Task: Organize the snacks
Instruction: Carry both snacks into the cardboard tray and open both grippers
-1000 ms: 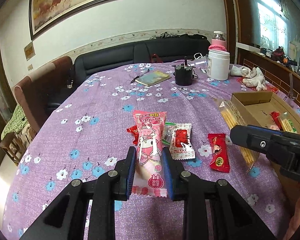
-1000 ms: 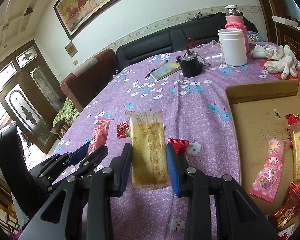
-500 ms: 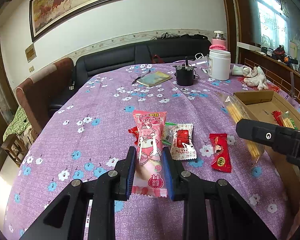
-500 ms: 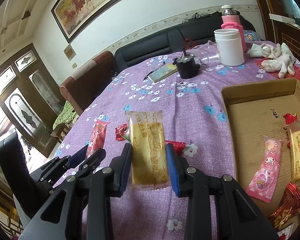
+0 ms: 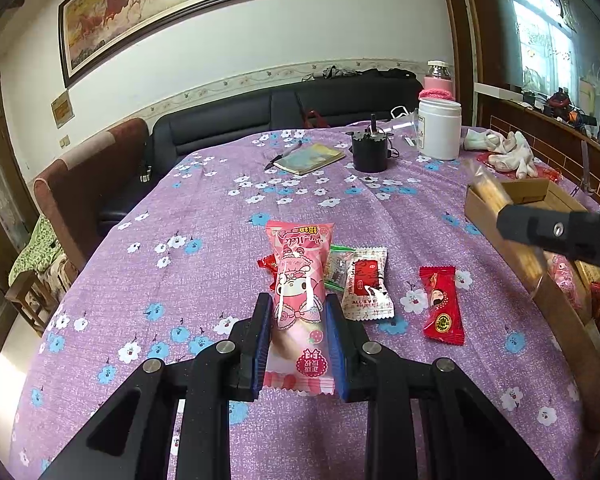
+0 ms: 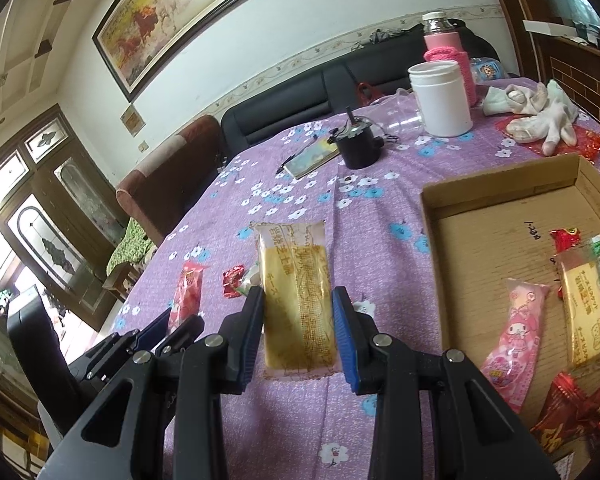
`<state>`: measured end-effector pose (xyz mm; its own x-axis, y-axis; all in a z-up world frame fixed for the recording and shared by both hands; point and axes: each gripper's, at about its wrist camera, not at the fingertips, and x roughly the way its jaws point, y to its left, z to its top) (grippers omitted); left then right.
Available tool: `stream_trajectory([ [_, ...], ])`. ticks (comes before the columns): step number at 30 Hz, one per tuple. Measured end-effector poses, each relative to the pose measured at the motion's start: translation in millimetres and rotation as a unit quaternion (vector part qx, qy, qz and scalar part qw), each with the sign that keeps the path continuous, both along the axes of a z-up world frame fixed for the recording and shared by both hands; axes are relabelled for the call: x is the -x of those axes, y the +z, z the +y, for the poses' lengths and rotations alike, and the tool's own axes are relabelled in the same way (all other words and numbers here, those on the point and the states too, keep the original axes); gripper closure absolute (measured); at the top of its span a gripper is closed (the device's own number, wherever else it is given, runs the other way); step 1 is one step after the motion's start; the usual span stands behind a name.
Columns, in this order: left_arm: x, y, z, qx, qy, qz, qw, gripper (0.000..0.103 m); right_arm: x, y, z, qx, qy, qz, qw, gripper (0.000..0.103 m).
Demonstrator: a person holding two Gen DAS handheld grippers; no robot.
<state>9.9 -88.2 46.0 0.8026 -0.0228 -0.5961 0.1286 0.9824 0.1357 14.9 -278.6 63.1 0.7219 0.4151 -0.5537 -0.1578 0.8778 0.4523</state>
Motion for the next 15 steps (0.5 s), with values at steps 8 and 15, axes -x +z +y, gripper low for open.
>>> stream_trajectory([
  [8,-1.1,3.0,-4.0,0.028,-0.019,0.024,0.9991,0.076,-1.8,11.2,-38.1,-0.018,-0.047,-0.008,0.999,0.070],
  [15,9.2,12.1,-41.4,0.029,-0.077,0.047,0.9955,0.076,-2.1,7.1,-115.8,-0.071,-0.140,0.018,0.987,0.070],
])
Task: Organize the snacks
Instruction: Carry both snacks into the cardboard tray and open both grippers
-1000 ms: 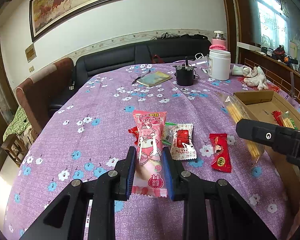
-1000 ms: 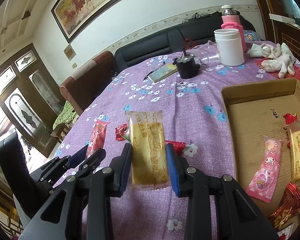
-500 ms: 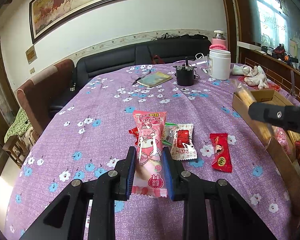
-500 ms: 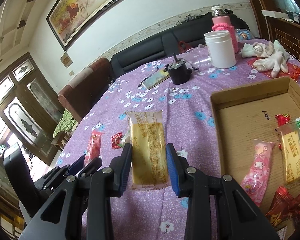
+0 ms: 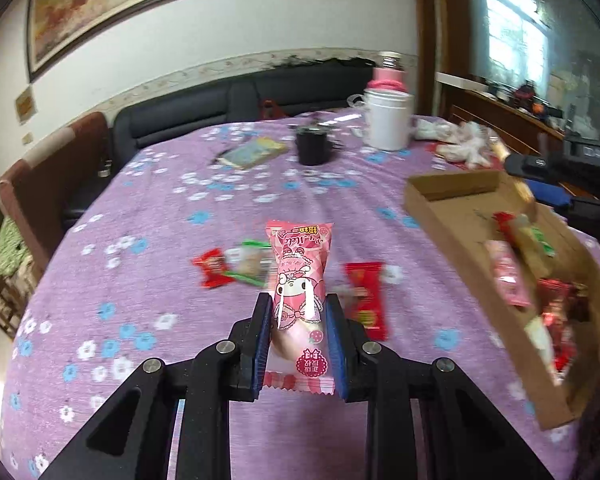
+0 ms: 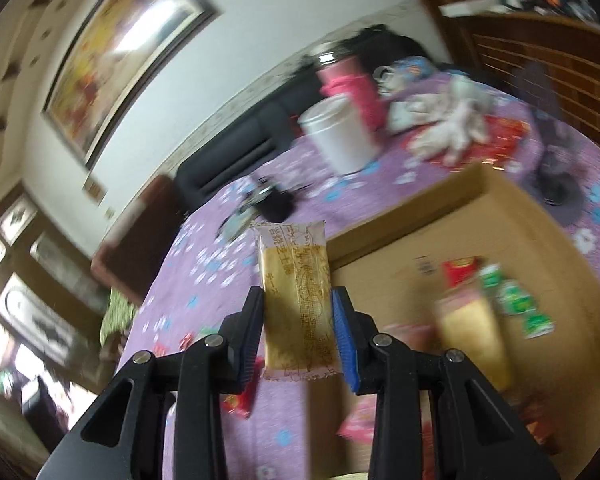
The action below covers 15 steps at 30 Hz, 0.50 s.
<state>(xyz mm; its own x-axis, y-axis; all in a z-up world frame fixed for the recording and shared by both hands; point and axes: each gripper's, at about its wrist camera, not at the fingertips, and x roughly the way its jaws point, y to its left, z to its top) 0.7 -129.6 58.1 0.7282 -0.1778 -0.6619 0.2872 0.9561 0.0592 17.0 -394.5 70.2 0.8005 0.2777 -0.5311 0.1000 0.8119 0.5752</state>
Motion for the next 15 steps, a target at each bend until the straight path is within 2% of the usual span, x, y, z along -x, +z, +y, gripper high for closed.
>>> stream_trajectory([
  [6,-2.1,10.6,-49.1,0.028,-0.059,0.041,0.9970,0.077,1.0,-11.5,-39.1,-0.035,-0.050,0.029,0.998,0.070],
  [10,-0.4,16.9,-84.4,0.052,-0.098,0.066,0.9916,0.077,2.3,-15.7,-50.0,-0.028,-0.073,0.048,0.996,0.070],
  [15,3.0,14.4,-132.9,0.064,-0.140,0.091,0.9839,0.077,2.0,-21.0,-62.0,-0.014,-0.094,0.070,0.993,0.070],
])
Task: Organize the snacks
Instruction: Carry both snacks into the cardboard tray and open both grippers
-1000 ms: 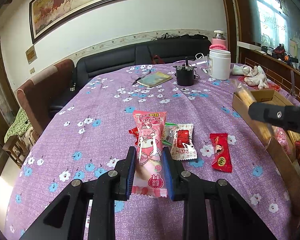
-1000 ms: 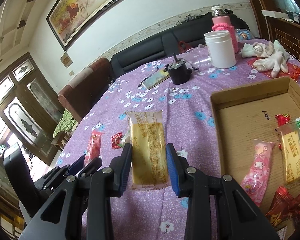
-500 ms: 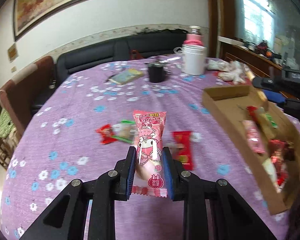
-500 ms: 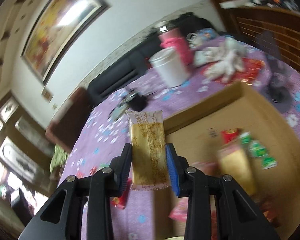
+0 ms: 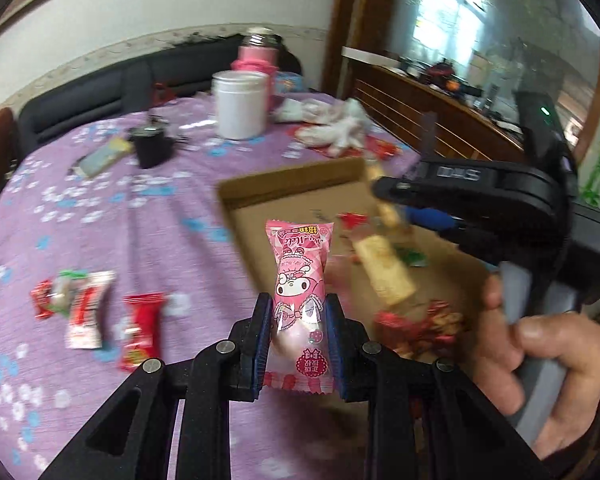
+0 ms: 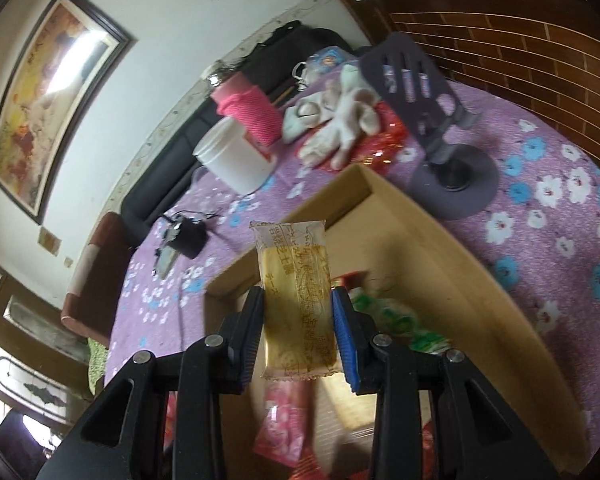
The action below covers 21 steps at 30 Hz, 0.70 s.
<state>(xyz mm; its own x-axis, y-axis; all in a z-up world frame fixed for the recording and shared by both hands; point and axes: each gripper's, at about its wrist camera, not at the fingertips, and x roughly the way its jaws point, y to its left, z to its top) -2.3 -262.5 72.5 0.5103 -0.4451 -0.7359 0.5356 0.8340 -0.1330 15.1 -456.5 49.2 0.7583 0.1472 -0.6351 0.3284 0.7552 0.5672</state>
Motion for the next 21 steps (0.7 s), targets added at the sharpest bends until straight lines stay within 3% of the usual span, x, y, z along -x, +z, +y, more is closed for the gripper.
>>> stream_trajectory([
  [6,-6.4,-14.6,-30.8,-0.006,-0.019,0.029,0.9994,0.077,-0.6,-8.1,-5.9,0.008,-0.012,0.027,1.000,0.070],
  [21,-5.8,-27.5,-40.9,-0.010,-0.031,0.047,0.9984,0.077,-3.1,-12.6,-7.3,0.018,-0.028,0.049,0.998,0.068],
])
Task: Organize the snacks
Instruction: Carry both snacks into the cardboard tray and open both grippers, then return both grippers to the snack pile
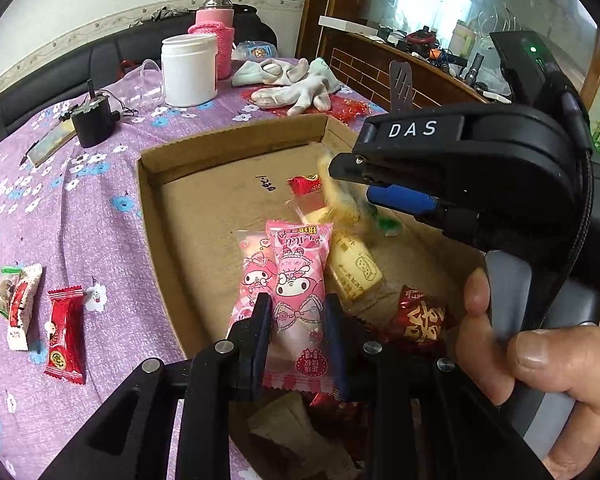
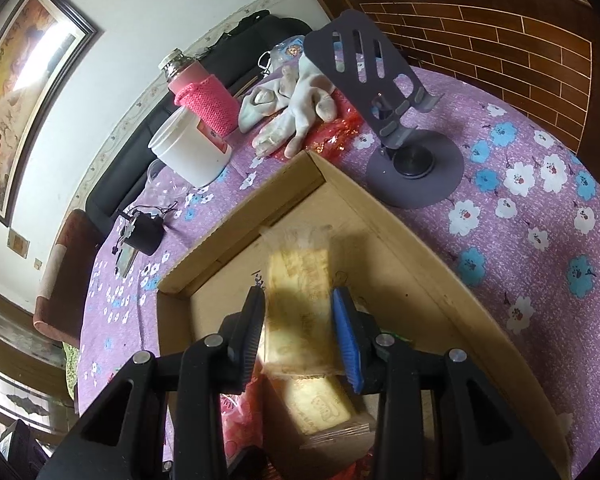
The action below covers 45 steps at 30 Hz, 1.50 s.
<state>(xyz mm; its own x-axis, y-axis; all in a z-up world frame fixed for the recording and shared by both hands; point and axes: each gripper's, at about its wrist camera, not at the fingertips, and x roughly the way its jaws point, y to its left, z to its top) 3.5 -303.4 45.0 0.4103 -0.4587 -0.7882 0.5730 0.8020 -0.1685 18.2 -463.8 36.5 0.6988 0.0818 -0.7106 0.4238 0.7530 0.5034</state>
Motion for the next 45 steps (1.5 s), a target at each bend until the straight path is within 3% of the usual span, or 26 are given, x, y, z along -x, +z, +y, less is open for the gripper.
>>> stream_trajectory([
  [7,2.3,9.8,7.0,0.013,-0.001,0.006,0.9999,0.076,4.3,12.6,4.0,0.020,-0.003,-0.026,0.999,0.068],
  [15,7.5,28.1,29.1,0.023,0.007,-0.007,0.9997,0.076,3.8,24.7,22.0,0.029,0.031,-0.060,0.997,0.068],
  [20,5.1,35.6,58.5,0.023,0.027,-0.013,0.9993,0.076,4.9,35.0,42.0,0.049,0.061,-0.086,0.993,0.068],
  [27,-5.9,43.5,130.2,0.028,0.084,-0.015,0.9960,0.076,2.1,40.1,85.3,0.078,0.124,-0.098,0.984,0.068],
  [33,-22.2,42.4,201.9,0.019,0.149,-0.013,0.9886,0.076,3.8,37.0,147.9,0.104,0.217,-0.101,0.965,0.068],
  [37,-52.2,30.9,245.8,0.014,0.212,0.018,0.9769,0.075,6.3,31.7,180.1,0.117,0.266,-0.096,0.952,0.068],
  [40,-77.7,17.9,262.5,0.014,0.245,0.042,0.9685,0.075,8.3,28.6,188.8,0.126,0.278,-0.092,0.948,0.068],
  [45,-112.5,-5.4,262.9,0.021,0.257,0.073,0.9635,0.075,4.1,27.6,180.0,0.118,0.266,-0.089,0.952,0.068],
])
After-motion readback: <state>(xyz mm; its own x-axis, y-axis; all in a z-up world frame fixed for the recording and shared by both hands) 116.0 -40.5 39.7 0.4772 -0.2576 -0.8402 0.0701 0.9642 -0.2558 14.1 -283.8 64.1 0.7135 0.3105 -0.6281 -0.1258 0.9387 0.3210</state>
